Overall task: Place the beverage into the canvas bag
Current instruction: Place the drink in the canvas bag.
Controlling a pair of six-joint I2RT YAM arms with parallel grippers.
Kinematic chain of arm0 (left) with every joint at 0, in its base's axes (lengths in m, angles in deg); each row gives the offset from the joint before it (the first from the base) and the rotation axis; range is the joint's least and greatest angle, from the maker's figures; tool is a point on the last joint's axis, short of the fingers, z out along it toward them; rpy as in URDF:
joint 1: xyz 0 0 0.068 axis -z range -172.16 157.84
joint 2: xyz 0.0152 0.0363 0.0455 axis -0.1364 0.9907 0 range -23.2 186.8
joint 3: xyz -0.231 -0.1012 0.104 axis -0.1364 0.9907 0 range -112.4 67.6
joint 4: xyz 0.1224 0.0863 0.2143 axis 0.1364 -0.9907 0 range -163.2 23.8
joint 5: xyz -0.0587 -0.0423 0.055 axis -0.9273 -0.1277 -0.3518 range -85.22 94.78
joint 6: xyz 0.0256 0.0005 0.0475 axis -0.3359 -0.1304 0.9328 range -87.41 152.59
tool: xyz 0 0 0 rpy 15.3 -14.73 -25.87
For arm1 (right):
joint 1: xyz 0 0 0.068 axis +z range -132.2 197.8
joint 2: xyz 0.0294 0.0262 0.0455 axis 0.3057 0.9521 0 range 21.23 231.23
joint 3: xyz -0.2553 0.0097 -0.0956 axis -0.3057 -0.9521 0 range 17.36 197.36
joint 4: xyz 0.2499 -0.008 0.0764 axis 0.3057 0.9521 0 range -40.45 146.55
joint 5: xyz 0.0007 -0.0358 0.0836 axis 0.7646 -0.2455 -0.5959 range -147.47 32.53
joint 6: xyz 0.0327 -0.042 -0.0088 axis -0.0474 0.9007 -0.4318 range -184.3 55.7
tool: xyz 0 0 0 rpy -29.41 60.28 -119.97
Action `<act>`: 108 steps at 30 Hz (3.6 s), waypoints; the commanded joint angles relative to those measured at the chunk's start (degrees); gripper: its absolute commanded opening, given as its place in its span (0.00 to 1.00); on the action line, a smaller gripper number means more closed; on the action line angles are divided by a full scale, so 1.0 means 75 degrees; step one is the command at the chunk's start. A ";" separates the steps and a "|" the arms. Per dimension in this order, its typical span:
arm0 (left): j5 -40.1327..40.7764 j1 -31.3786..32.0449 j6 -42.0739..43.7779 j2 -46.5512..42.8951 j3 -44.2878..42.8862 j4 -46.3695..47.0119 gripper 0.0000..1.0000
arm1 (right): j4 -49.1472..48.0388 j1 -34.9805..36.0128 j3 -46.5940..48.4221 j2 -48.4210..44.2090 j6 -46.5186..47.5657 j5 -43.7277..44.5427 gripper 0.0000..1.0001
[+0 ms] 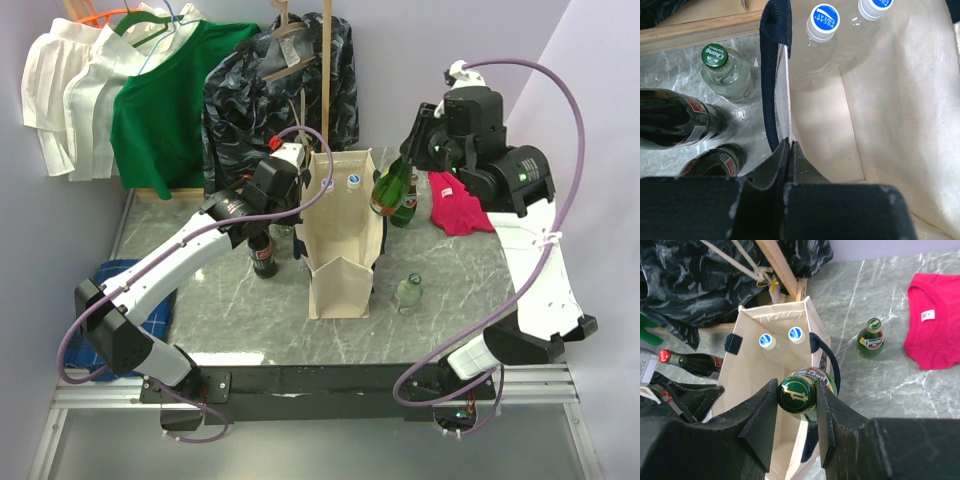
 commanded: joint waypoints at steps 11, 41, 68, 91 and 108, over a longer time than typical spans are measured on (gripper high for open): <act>0.0050 0.0013 -0.0020 0.0017 -0.0228 0.0397 0.01 | -0.1528 0.0911 0.0981 0.0594 0.0162 0.0070 0.00; 0.0014 0.0014 -0.0056 0.0099 -0.0193 0.0491 0.01 | -0.1891 0.1532 0.1392 0.0759 0.0268 -0.0059 0.00; -0.0020 0.0014 0.0003 -0.0053 -0.0193 0.0514 0.01 | -0.2371 0.1825 -0.0061 0.0852 0.0057 0.0351 0.00; -0.0103 0.0014 -0.0055 -0.0217 -0.0334 0.0327 0.01 | -0.4304 0.1919 -0.2909 0.0770 -0.0107 0.1160 0.00; -0.0032 0.0014 -0.0102 -0.0299 -0.0416 0.0245 0.01 | -0.4973 0.2036 -0.3541 0.1005 -0.0084 0.1254 0.00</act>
